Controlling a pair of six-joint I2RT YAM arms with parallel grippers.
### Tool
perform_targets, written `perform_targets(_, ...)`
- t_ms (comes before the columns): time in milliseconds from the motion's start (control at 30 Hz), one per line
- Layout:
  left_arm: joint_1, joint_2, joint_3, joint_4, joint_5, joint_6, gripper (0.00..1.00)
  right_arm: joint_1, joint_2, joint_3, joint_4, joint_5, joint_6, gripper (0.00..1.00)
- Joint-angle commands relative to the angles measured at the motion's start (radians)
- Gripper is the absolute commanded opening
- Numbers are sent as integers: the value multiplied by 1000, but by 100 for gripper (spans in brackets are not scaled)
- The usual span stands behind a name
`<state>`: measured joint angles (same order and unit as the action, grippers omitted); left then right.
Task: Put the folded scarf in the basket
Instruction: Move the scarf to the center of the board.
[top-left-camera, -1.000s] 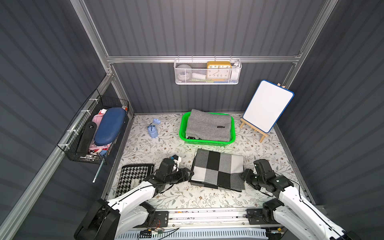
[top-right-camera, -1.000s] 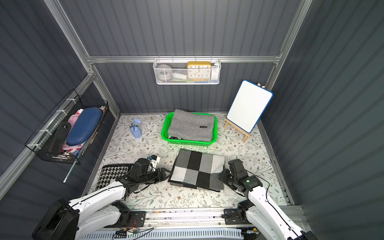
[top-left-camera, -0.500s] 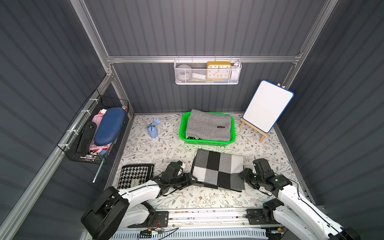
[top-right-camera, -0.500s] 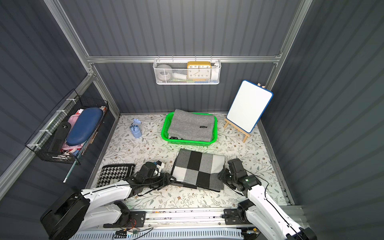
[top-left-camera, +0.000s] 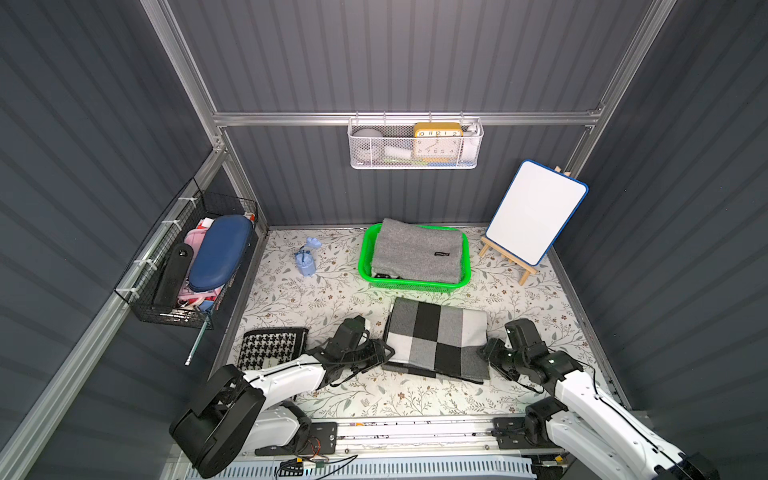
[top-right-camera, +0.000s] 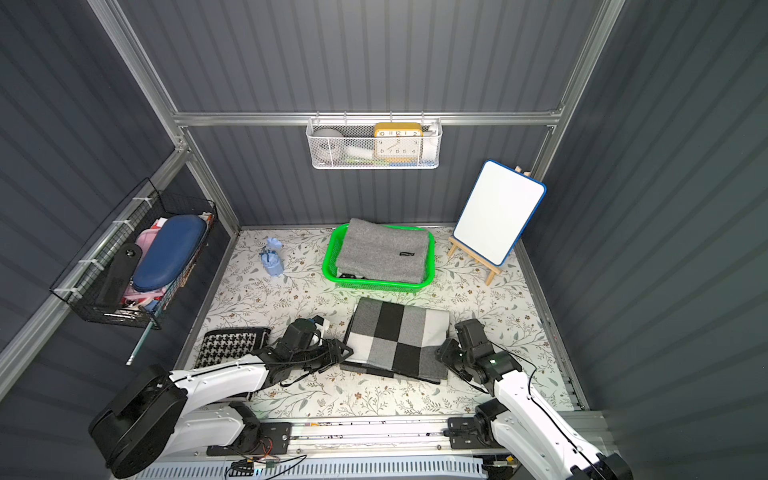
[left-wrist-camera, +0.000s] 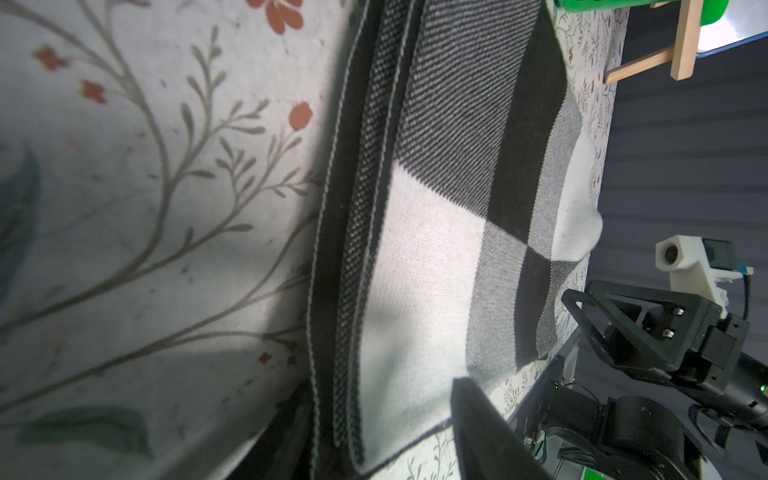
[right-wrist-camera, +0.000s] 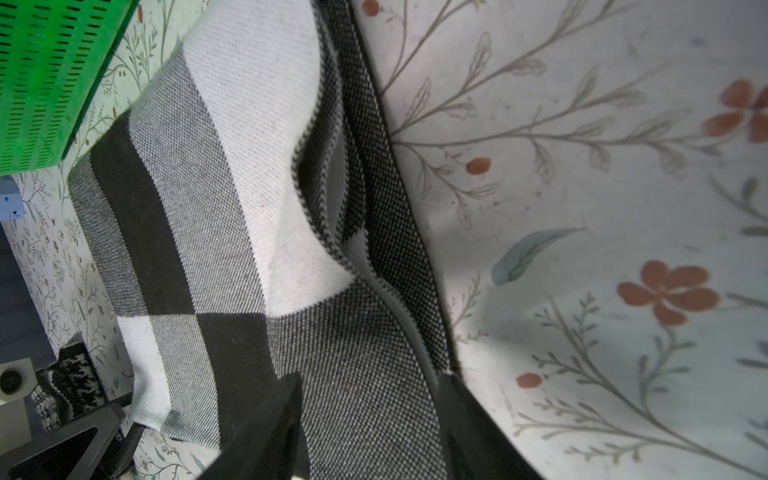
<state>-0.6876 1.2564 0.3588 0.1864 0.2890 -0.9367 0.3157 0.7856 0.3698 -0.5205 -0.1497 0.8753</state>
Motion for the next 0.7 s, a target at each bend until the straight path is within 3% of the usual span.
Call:
perform_targets(0, -4, -41, 11, 23, -11, -17, 50, 0, 5, -11, 7, 10, -4, 57)
perform_targets(300, -4, -53, -24, 111, 37, -70, 35, 0, 19, -15, 16, 5, -9, 57)
perform_targets(433, -4, -30, -14, 100, 58, -56, 34, 0, 19, -14, 19, 5, -12, 57)
perform_targets(667, -4, -77, 72, -80, -45, 14, 36, 0, 15, -22, 14, 6, -14, 57)
